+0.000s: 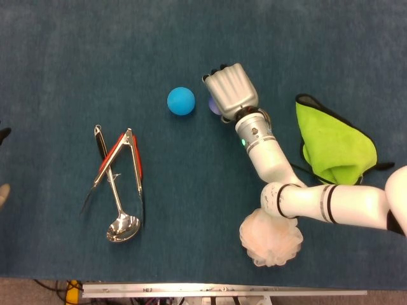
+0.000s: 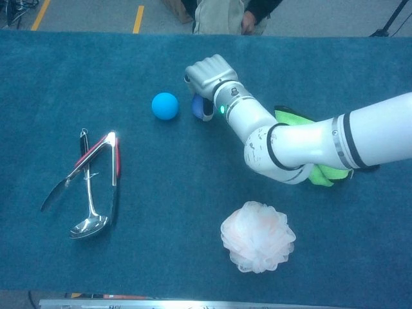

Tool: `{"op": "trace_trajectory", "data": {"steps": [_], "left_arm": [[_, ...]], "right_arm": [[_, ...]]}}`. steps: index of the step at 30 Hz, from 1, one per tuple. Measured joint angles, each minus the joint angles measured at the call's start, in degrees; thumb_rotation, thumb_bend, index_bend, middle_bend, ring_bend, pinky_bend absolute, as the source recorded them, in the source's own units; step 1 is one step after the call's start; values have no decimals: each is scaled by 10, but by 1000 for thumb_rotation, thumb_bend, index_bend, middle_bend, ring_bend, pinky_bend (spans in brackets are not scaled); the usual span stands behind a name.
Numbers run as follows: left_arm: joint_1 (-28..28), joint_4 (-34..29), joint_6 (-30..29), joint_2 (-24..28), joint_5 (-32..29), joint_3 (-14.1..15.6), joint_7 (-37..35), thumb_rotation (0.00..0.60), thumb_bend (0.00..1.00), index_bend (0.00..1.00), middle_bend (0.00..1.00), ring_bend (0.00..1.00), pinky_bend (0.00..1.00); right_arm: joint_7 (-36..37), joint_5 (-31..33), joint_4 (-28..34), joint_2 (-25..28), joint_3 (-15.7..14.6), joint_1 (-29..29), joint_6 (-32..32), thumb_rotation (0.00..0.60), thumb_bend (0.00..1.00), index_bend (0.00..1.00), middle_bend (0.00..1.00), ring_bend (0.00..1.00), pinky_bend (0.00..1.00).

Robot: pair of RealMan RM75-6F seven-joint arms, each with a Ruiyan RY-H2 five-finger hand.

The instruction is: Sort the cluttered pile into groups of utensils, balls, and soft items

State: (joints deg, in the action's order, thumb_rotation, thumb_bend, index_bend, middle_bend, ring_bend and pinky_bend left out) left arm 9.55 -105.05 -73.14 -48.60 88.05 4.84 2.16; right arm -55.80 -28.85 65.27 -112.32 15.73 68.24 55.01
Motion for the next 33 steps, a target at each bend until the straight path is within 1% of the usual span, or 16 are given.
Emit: {"op": "trace_trajectory", "data": {"steps": [2, 6, 12, 20, 24, 27, 33], "left_arm": [[-1, 1, 0, 0, 0, 0, -1, 600, 349, 0, 17, 0, 73], [-2, 3, 0, -1, 0, 0, -4, 600, 349, 0, 17, 0, 73], [-2, 4, 1, -1, 1, -1, -5, 600, 349, 0, 17, 0, 73], [-2, 4, 2, -1, 1, -1, -4, 600, 349, 0, 17, 0, 73], [-2, 4, 2, -1, 1, -2, -4, 600, 349, 0, 17, 0, 73], [-2, 5, 4, -1, 1, -2, -5, 600, 349, 0, 17, 0, 73], [4, 5, 11, -6, 2, -5, -2, 600, 349, 0, 17, 0, 73]], "right_arm": [[0, -1, -9, -5, 0, 1, -1, 600, 82, 447, 407, 309, 460], [-1, -3, -16, -10, 1, 1, -7, 600, 81, 344, 385, 293, 442], [12, -15, -20, -12, 7, -1, -10, 600, 81, 256, 359, 272, 421], [26, -29, -7, -3, 11, -7, -11, 600, 81, 239, 356, 271, 421], [39, -42, 18, 15, 13, -15, -8, 600, 82, 239, 356, 270, 421], [54, -58, 48, 39, 13, -25, -3, 600, 81, 239, 356, 270, 421], [84, -94, 134, 108, 5, -57, 10, 600, 81, 239, 355, 270, 417]]}}
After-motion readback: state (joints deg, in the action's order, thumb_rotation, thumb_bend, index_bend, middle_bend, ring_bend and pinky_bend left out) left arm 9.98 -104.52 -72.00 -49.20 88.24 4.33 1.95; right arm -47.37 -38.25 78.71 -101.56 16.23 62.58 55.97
